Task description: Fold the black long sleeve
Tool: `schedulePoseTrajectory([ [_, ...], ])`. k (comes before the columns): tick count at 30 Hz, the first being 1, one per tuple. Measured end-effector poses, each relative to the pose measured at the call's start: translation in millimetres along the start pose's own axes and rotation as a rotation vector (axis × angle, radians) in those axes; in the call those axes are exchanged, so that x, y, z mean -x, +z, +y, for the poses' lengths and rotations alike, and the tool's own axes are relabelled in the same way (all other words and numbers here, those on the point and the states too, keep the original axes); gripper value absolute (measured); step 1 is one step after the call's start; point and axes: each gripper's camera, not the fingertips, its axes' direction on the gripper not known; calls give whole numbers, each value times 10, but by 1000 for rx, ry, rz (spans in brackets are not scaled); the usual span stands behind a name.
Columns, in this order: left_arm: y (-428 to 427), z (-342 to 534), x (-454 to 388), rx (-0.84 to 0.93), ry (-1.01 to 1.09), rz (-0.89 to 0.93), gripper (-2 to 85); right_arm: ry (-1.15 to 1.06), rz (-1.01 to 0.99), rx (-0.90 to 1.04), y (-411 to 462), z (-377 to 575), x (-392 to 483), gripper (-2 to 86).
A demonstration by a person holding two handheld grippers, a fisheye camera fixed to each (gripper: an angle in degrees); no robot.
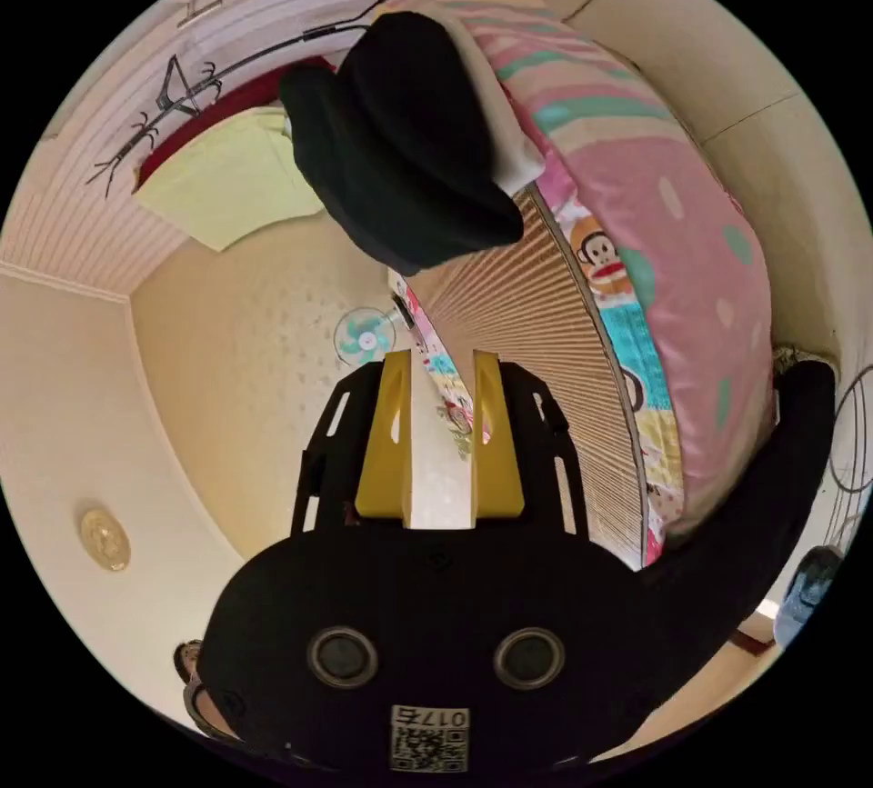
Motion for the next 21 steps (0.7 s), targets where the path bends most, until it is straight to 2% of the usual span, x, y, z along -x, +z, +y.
schedulePoseTrajectory([
  [2, 266, 93, 20, 36, -20, 31, -9, 12, -69, -118, -88, -50, 175, 104],
  [4, 336, 123, -11, 42, -15, 32, -10, -9, -37, -174, -115, -109, 408, 108],
  [7, 291, 178, -120, -3, 8, 15, -9, -87, 178, -118, 41, -222, 801, 107],
  [11, 247, 210, -214, -67, 19, 70, -10, -210, 571, 108, 602, -104, 913, 46],
  [13, 287, 191, -234, -76, 23, 87, -10, -230, 550, 160, 723, 118, 745, 34],
  [15, 345, 172, -258, -85, 32, 84, -10, -201, 327, 297, 817, 482, 330, 26],
  [17, 465, 137, -290, -80, 55, 72, -10, -195, 251, 425, 928, 866, 10, 23],
  [19, 566, 100, -303, -66, 68, 57, -10, -166, 281, 577, 1066, 1308, -336, 24],
  [21, 653, 49, -307, -52, 72, 44, -9, -93, 411, 792, 1217, 1866, -836, 24],
])
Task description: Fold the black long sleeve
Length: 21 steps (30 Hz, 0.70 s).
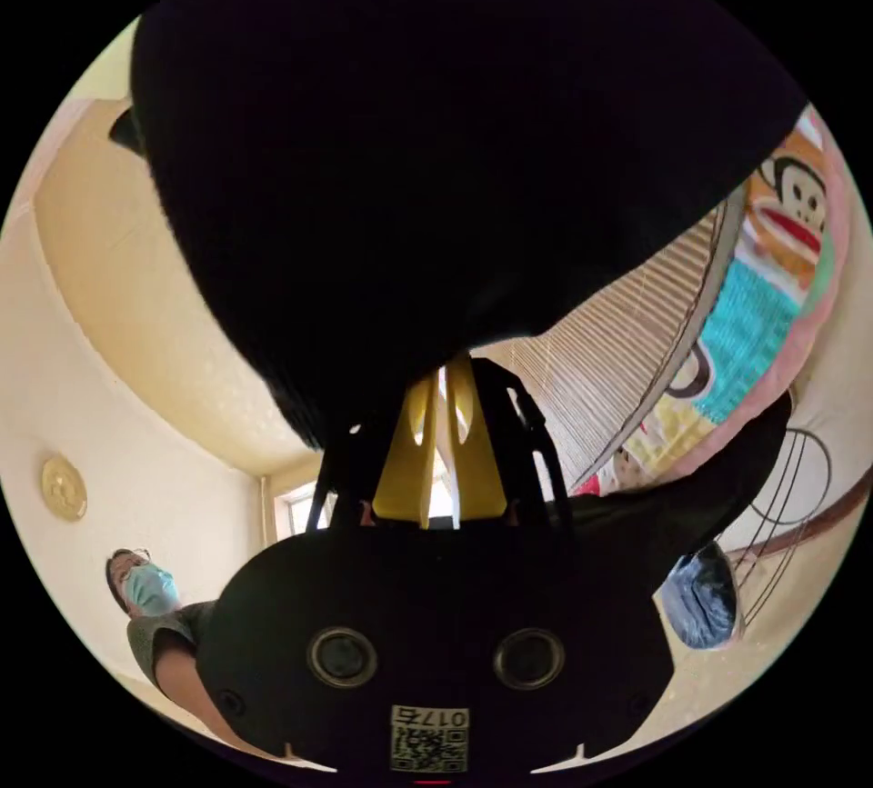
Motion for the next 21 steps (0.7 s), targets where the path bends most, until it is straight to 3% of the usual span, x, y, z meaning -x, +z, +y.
schedulePoseTrajectory([
  [2, 62, -105, 5, 12, 12, 7, -10, 85, 21, 132, 296, 144, -224, 19],
  [5, 51, -277, -17, 17, 45, 3, -10, 270, 213, 404, 644, 351, -479, 13],
  [8, 30, -447, -48, 28, 92, -11, -10, 120, 394, 639, 986, 528, -255, 16],
  [10, 33, -543, -61, 37, 120, -28, -10, -62, 552, 592, 1042, 593, 26, 23],
  [12, 52, -632, -77, 48, 154, -54, -10, -285, 821, 297, 913, 687, 389, 61],
  [15, 109, -773, -174, 67, 251, -122, -8, -354, 1140, -109, 763, 786, 416, 124],
  [17, 220, -896, -362, 120, 386, -186, -6, -295, 1158, -104, 817, 671, 108, 123],
  [20, 427, -983, -740, 203, 586, -282, 3, -245, 920, 141, 1088, 531, -504, 62],
  [21, 475, -979, -832, 221, 629, -293, 5, -272, 853, 117, 1174, 636, -551, 50],
])
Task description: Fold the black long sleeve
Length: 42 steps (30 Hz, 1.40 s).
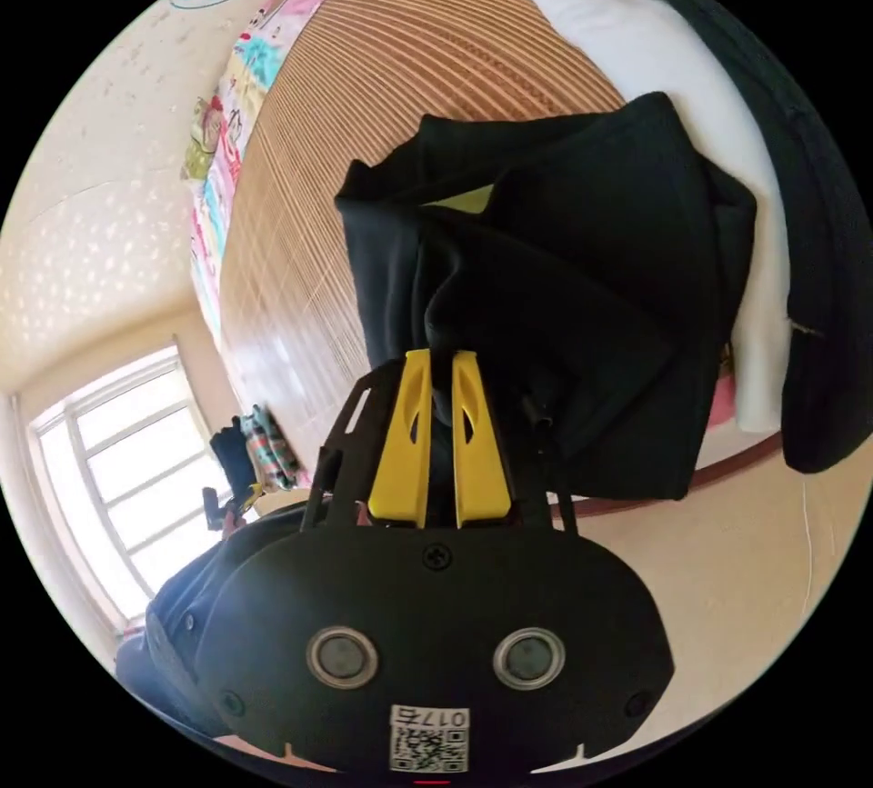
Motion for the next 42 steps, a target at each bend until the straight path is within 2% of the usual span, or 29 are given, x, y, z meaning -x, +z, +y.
schedulePoseTrajectory([
  [2, 71, -204, -401, 45, 178, 14, 17, -119, -103, -72, 75, 203, 277, 43],
  [3, 89, -242, -513, 51, 217, 32, 20, -245, -247, -76, 158, 354, 509, 40],
  [5, 187, -362, -988, 80, 352, 150, 57, -409, -397, -18, 365, 600, 900, 36],
  [6, 222, -390, -1112, 93, 380, 188, 69, -495, -356, 50, 561, 783, 1196, 35],
  [8, 448, -505, -1594, 196, 484, 379, 118, -630, -207, 115, 827, 1085, 1607, 33],
  [10, 658, -578, -1881, 260, 511, 445, 142, -752, -49, 175, 1098, 1378, 1952, 32],
  [12, 872, -645, -2082, 297, 499, 420, 166, -882, 120, 235, 1484, 1782, 2314, 30],
  [16, 1471, -845, -2181, 409, 436, 167, 194, -1103, 234, 322, 1956, 2398, 2641, 27],
  [17, 1649, -907, -2054, 440, 382, 99, 187, -1155, 243, 331, 2074, 2576, 2711, 26],
  [19, 1901, -958, -1726, 506, 275, 111, 133, -1215, 255, 341, 2239, 2799, 2784, 25],
  [20, 1988, -944, -1482, 514, 209, 234, 88, -1235, 262, 335, 2333, 2916, 2812, 25],
  [22, 2010, -884, -1246, 484, 217, 433, 55, -1220, 242, 290, 2417, 3037, 2837, 25],
  [24, 1902, -802, -1229, 445, 383, 584, 46, -1192, 129, 210, 2408, 3170, 2879, 25],
  [26, 1531, -598, -1392, 387, 717, 728, 40, -1229, 35, 147, 2314, 3288, 2950, 24],
  [28, 1180, -390, -1507, 356, 943, 850, 37, -1267, -110, 95, 2174, 3387, 3029, 23],
  [30, 793, -161, -1570, 326, 1141, 996, 36, -1378, -352, 82, 1983, 3520, 3111, 23],
  [31, 510, 9, -1574, 295, 1264, 1118, 35, -1415, -425, 95, 1937, 3546, 3121, 22],
  [33, 60, 279, -1521, 215, 1451, 1332, 33, -1531, -707, 141, 1815, 3601, 3095, 20],
  [35, -518, 626, -1377, 79, 1688, 1613, 31, -1540, -805, 156, 1811, 3598, 3057, 17],
  [38, -1065, 1007, -1193, -24, 1912, 1772, 31, -1548, -778, 97, 1825, 3586, 2944, 18],
  [40, -1253, 1228, -1144, -32, 1985, 1734, 31, -1542, -700, 40, 1867, 3523, 2860, 24],
  [42, -1384, 1468, -1100, -17, 2077, 1754, 31, -1448, -534, -34, 1987, 3338, 2765, 52],
])
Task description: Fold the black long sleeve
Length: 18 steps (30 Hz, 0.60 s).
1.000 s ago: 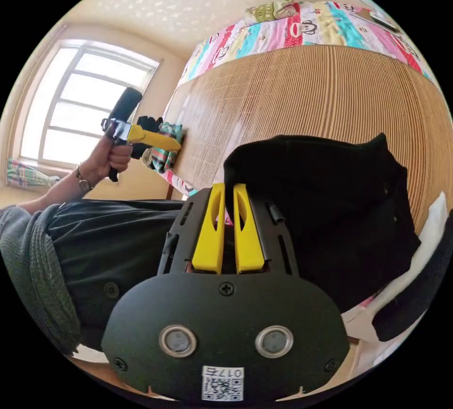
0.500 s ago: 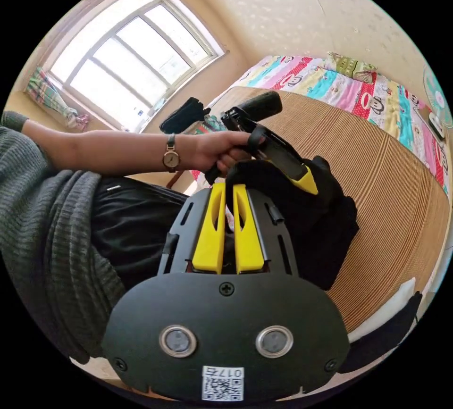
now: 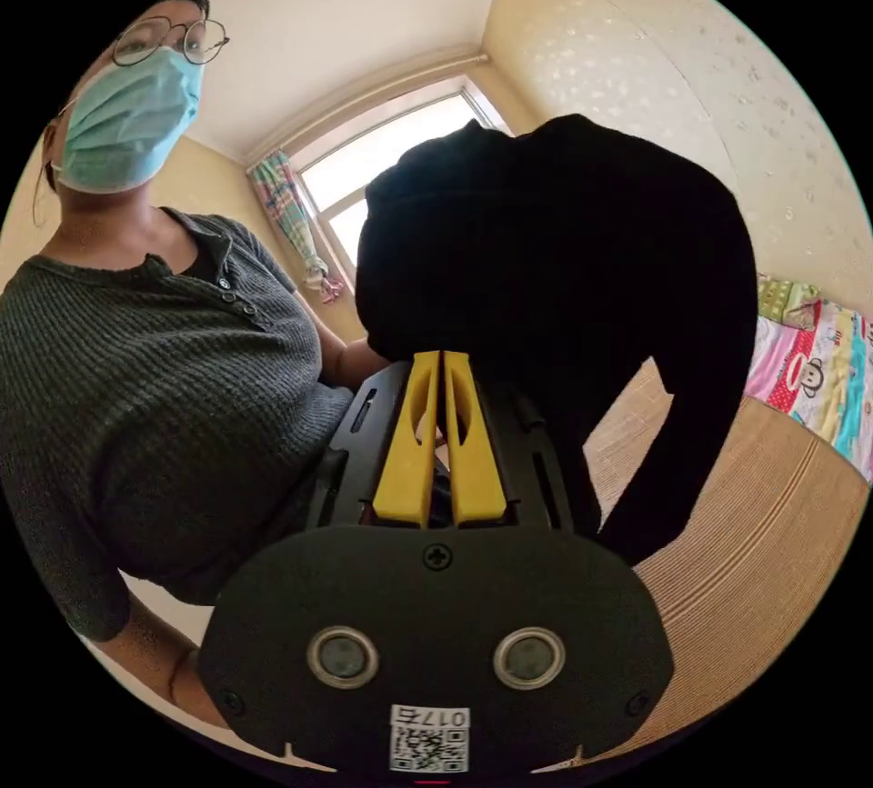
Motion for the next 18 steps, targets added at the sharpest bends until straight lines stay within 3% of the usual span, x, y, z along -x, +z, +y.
schedulePoseTrajectory([
  [4, 192, 106, -271, -117, 116, 102, 31, 146, 154, 22, 99, 162, -407, 134],
  [10, 253, 530, -457, -373, 234, 243, 29, 119, -25, 127, 628, 376, -879, 175],
  [14, 366, 543, -626, -361, 233, 190, 28, 45, -236, 176, 922, 440, -974, 126],
  [18, 449, 567, -840, -357, 287, 180, 27, 98, -206, 198, 964, 505, -1232, 53],
])
